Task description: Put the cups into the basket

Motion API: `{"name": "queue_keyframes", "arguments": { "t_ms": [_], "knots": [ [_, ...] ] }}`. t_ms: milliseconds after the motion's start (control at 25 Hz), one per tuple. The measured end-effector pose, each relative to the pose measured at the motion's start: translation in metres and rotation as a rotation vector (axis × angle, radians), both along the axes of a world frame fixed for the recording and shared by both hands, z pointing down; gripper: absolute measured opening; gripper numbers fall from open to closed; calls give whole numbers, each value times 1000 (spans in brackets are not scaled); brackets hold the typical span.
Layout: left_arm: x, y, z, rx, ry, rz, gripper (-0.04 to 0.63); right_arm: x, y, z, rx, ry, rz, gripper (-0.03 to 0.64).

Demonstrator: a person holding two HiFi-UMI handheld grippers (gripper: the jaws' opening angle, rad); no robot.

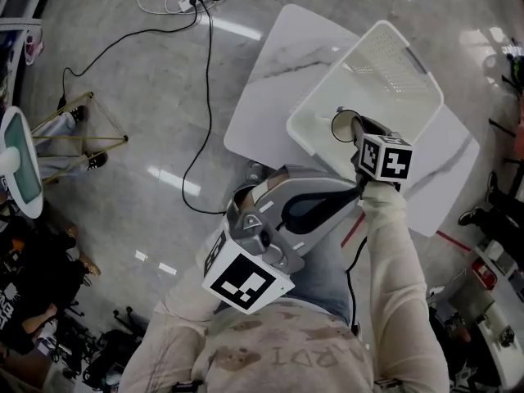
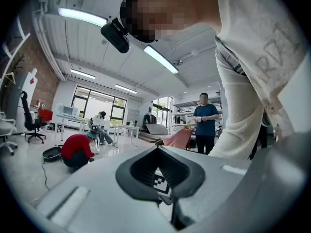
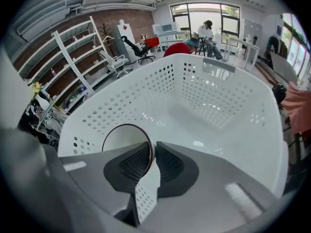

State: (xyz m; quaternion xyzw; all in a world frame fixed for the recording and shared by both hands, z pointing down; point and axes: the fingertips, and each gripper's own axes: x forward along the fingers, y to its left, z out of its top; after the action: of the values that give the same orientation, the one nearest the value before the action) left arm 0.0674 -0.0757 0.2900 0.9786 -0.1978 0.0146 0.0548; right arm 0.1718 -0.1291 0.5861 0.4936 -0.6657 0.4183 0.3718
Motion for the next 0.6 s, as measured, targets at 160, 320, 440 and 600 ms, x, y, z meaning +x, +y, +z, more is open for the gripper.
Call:
{"name": "queue_keyframes", "arguments": {
  "t_ms": [160,320,440,600],
  "knots": [
    [-8,-2,12,-26,28,-38,0,-14,-10,26,-30,10,-67,64],
    [-11,-2,26,-34,10,-56,0,-20,-13,51,-71,27,-86,64],
    [-15,-1,33,-41,-3,-67,0,-23,-10,66,-94,37,-106,66],
    [-20,0,40,-49,-9,-78,0,-27,-4,81,-112,45,-122,66]
  ]
}}
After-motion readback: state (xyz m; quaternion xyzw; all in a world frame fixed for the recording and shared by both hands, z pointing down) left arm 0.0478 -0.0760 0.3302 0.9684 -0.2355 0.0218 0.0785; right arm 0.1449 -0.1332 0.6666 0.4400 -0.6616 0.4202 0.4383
